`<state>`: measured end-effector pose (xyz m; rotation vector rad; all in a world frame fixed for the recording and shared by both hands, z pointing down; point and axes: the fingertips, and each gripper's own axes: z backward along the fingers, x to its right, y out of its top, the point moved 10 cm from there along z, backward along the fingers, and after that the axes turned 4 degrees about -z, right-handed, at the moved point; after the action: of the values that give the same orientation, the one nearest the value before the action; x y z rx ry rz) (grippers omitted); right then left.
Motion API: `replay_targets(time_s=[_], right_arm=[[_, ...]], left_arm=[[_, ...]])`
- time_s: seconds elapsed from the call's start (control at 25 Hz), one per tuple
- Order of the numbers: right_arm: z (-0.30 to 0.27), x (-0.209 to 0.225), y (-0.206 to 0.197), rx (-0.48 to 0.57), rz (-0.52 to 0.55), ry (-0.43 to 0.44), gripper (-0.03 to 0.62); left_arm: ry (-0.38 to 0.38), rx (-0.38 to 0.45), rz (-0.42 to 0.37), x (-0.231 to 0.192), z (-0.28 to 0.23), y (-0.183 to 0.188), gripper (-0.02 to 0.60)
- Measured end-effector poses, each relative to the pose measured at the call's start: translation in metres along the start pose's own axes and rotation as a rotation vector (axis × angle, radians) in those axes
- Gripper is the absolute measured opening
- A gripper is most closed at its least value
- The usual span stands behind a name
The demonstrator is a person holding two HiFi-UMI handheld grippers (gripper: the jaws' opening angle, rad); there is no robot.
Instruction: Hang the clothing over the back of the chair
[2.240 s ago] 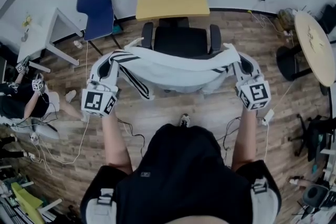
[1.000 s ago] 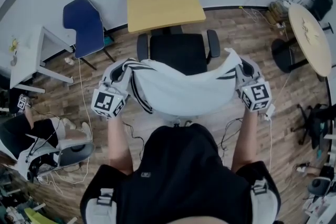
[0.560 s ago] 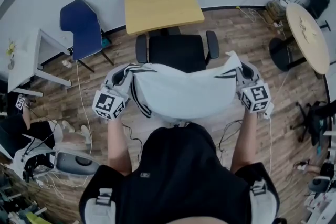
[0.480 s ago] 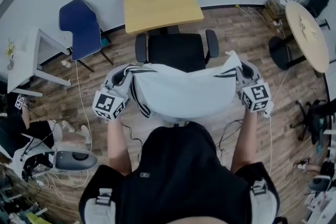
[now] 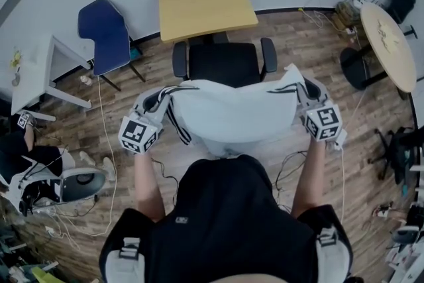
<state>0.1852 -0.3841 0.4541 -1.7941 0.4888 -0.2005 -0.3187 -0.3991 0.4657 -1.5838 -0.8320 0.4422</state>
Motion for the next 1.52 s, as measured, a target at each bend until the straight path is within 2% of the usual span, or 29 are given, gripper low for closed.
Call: replay_targets(time_s=[0.28,0.6,0.84,1.08,1.36,1.52], right_arm=[[0.017,-0.005,-0.013,0.001,-0.001,0.019,0.046],[0.034,-0.007,-0.023,-0.015,0.005,0.079,0.077],[0.044,-0.006,-0.025,-0.016,0.027,0.118,0.092],[0.062,-0.006,-0.028,-0.018,0.036,0.137,0.083],[0.095,-0.009,-0.039,-0.036,0.043,0.178,0.040],[0.115,-0.011,-0.049,-0.024,0.053,0.215,0.017]], left_arm=[[-0.012,-0.028,0.026,0.024,0.015,-0.007,0.034],[0.027,-0.071,0.030,0.056,0.024,-0.003,0.050],[0.094,-0.073,0.042,0.075,0.032,0.002,0.067],[0.110,-0.060,0.046,0.099,0.041,0.008,0.067],[0.116,-0.060,0.046,0.142,0.046,0.016,0.061],[0.124,-0.056,0.045,0.171,0.053,0.021,0.030]])
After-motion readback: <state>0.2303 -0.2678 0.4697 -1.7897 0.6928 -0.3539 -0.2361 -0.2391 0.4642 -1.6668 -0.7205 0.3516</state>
